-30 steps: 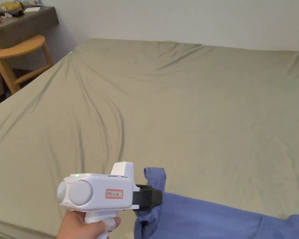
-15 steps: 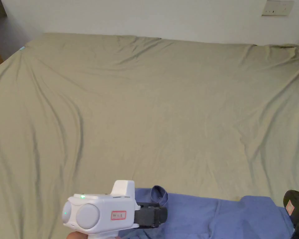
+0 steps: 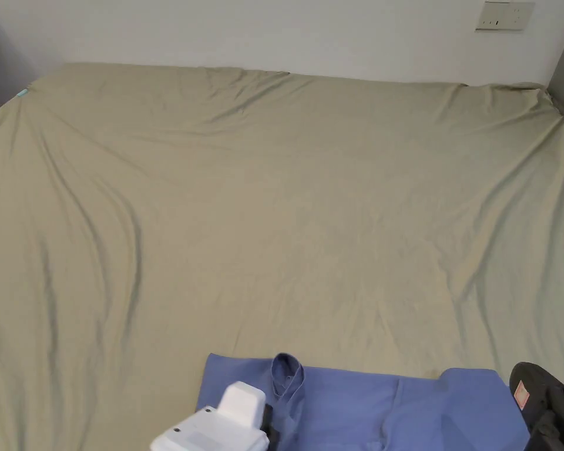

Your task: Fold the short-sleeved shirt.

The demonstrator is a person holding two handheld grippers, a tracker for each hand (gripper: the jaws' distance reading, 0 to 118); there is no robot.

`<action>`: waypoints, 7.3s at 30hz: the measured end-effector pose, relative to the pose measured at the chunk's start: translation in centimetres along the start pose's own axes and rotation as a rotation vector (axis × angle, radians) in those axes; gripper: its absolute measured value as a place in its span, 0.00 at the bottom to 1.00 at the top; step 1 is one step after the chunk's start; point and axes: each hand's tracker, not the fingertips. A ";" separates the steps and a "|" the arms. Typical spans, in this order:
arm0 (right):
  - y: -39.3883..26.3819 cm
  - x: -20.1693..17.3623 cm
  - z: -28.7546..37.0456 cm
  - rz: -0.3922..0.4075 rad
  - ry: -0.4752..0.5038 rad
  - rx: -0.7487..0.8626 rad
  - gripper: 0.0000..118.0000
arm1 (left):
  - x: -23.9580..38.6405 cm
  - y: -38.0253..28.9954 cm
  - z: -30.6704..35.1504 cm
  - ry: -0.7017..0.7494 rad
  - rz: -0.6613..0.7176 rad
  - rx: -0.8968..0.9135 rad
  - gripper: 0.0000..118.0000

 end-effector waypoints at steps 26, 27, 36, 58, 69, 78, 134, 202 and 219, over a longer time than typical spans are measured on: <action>1.6 -0.2 -0.4 0.102 -0.058 0.123 0.00 | -6.1 8.3 21.0 0.145 -0.019 0.602 0.00; 1.5 -0.2 -0.5 0.113 -0.072 0.120 0.00 | -6.9 7.8 21.4 0.180 -0.041 0.588 0.00; 1.3 0.3 -1.2 0.104 -0.079 0.092 0.00 | -9.4 5.6 21.6 0.284 0.008 0.565 0.00; 0.5 -0.3 -0.3 0.029 -0.004 0.041 0.00 | -15.5 3.9 1.4 -0.453 0.658 -0.239 0.87; 0.9 -0.1 -0.4 0.040 -0.010 0.028 0.00 | -17.6 4.3 2.6 -0.483 0.674 -0.258 0.08; 1.1 -0.4 -0.8 0.059 -0.008 0.024 0.00 | -24.7 6.1 7.4 -0.293 0.623 -0.246 0.07; -0.9 2.5 -0.1 -0.031 -0.053 -0.071 0.00 | 17.9 2.5 -4.3 -0.304 -0.005 -0.043 0.02; -4.2 -17.7 -16.3 0.222 0.466 -0.597 0.00 | -67.2 1.8 18.2 0.229 0.673 -0.611 0.40; 3.6 -10.2 -10.0 0.093 0.336 -0.075 0.00 | -32.5 13.0 29.5 0.580 0.050 0.509 0.70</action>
